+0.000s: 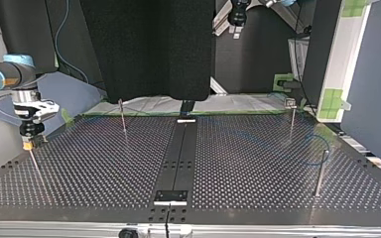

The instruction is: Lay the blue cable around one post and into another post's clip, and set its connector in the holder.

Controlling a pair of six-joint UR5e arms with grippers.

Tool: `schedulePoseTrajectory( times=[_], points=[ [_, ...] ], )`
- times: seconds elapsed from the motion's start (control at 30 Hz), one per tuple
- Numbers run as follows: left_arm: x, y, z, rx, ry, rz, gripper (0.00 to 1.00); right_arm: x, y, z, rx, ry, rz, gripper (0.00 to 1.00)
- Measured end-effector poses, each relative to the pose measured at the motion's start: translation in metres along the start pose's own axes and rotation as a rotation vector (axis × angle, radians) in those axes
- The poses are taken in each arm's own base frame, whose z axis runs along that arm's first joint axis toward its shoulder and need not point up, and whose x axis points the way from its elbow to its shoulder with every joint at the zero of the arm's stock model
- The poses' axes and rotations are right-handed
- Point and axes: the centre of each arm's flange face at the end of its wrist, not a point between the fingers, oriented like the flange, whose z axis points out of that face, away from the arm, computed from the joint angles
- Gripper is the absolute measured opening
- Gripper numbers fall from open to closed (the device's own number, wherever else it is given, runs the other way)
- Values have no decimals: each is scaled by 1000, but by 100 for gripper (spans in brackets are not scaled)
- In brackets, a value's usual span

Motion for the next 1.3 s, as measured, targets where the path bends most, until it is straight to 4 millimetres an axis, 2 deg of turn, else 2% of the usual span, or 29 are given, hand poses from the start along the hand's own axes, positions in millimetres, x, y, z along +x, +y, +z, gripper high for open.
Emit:
schedulePoseTrajectory(
  times=[1.3],
  points=[
    [0,0,0,0,0,0,100,1,9,-1,-93,3,8,99]
  ],
)
